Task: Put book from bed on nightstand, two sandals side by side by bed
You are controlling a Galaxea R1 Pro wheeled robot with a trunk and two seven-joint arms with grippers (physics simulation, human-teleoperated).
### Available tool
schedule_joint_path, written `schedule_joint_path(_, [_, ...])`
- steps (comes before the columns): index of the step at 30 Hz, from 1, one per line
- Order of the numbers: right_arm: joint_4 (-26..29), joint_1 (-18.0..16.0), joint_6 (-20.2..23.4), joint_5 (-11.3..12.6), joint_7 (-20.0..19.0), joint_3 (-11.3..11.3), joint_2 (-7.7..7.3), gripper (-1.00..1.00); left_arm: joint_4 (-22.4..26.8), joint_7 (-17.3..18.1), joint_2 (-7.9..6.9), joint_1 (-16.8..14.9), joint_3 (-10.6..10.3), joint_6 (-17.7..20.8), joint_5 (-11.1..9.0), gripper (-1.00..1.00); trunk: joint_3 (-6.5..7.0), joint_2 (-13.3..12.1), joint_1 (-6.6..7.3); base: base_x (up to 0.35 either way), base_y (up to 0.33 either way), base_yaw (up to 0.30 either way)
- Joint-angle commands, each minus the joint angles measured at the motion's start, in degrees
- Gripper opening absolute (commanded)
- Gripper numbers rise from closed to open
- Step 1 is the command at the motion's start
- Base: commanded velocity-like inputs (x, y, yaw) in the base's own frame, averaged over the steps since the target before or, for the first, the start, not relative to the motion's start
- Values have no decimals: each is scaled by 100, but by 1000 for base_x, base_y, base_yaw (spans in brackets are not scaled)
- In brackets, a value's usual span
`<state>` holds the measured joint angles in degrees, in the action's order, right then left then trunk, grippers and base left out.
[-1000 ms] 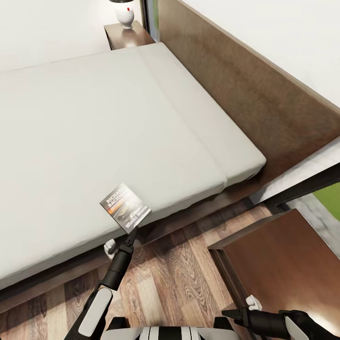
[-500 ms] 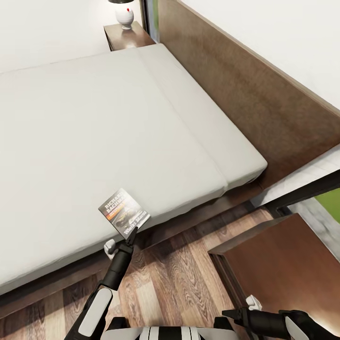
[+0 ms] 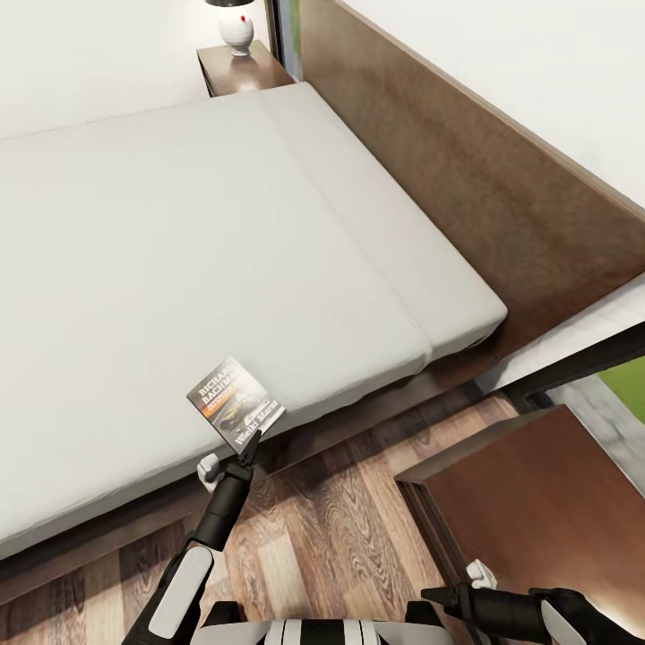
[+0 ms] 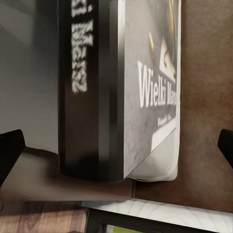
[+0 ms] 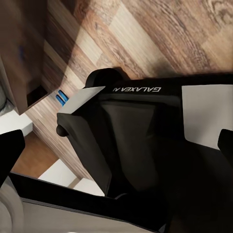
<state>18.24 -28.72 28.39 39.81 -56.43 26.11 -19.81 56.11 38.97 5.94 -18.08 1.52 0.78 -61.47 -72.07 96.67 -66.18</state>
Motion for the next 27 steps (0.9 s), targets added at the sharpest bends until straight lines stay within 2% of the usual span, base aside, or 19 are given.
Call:
schedule_joint_path(1, [4,-3,44,53,1,30,-5,100,-3,23,3,-2,7,6,-23,100,-2,1,0,0,0,0])
schedule_joint_path(14, [4,-3,44,53,1,27,-5,100,5,34,7,7,7,-16,-23,100,-2,1,0,0,0,0])
schedule_joint_path(16, [4,-3,44,53,1,28,-5,100,6,143,7,7,7,-16,-23,100,-2,1,0,0,0,0])
schedule_joint_path(18, [4,-3,44,53,1,30,-5,100,2,445,5,12,16,-19,-27,100,-2,1,0,0,0,0])
schedule_joint_path(21, [4,-3,44,53,1,27,-5,100,-7,808,6,30,151,-22,-26,100,-2,1,0,0,0,0])
schedule_joint_path(22, [4,-3,44,53,1,28,-5,100,-14,914,9,36,302,-24,-25,100,-2,1,0,0,0,0])
schedule_joint_path(24, [4,-3,44,53,1,29,-5,100,-18,976,11,39,474,-24,-24,100,-2,1,0,0,0,0])
schedule_joint_path(27, [4,-3,44,53,1,28,-5,100,-20,1006,12,41,570,-25,-23,100,-2,1,0,0,0,0])
